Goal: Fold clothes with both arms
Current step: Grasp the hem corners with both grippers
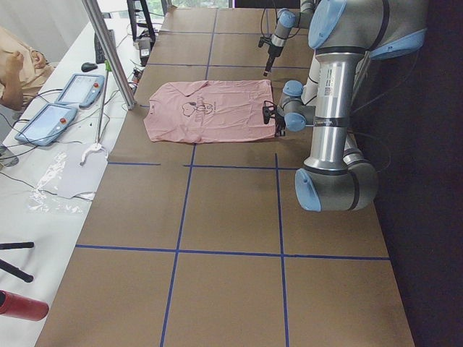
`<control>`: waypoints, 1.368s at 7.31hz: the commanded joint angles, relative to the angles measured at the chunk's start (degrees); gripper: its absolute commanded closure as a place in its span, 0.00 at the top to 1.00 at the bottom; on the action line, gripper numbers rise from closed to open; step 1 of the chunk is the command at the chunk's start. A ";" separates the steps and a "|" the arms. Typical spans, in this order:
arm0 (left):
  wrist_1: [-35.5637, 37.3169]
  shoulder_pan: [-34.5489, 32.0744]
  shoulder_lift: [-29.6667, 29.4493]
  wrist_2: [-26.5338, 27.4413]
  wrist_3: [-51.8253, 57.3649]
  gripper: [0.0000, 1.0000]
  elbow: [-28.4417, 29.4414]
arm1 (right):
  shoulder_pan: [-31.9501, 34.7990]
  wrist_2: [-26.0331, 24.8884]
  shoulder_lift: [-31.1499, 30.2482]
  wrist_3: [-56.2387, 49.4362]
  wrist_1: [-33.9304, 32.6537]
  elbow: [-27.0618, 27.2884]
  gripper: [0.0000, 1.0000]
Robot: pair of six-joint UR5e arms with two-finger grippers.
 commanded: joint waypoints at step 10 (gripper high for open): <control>-0.08 0.34 -0.31 0.00 -0.18 0.00 -0.98 | -4.31 -6.46 1.84 2.03 0.51 -5.64 0.58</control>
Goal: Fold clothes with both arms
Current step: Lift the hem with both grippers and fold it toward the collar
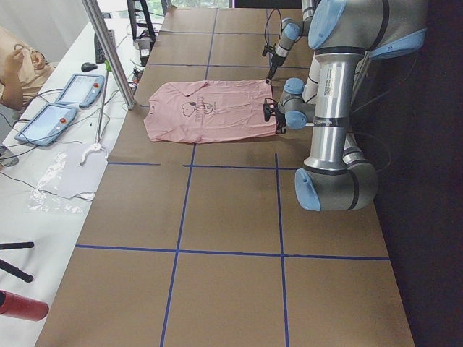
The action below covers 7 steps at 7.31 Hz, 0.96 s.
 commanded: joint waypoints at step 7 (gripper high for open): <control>-0.03 0.43 -0.03 0.16 -0.86 0.00 -0.28 | -0.82 -1.84 -0.12 0.42 0.00 -0.49 0.00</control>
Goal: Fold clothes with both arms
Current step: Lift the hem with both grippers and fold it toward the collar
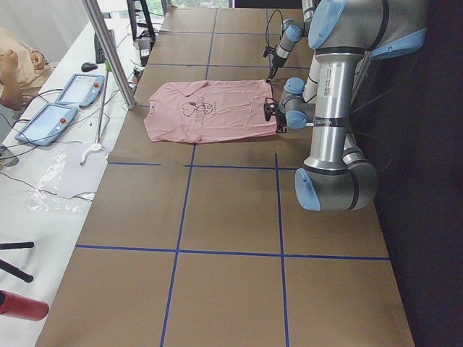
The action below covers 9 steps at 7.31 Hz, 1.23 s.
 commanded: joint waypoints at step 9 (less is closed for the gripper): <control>40.06 -5.94 -10.62 -14.21 0.56 0.00 -35.19 | 7.46 17.95 -8.05 -2.56 -17.38 34.75 0.00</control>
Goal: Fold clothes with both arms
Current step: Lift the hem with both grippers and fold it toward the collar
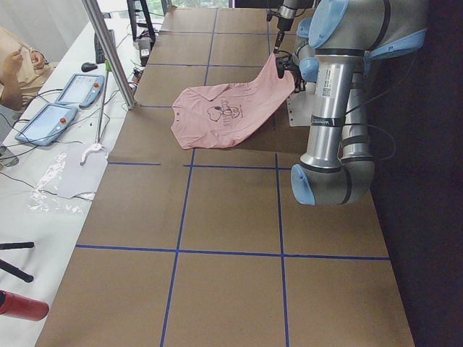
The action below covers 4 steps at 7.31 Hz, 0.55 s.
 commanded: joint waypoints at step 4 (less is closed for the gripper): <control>4.51 -14.12 -7.10 -2.36 15.09 0.00 8.58 | 17.33 10.31 22.55 -14.05 -12.94 -9.45 0.00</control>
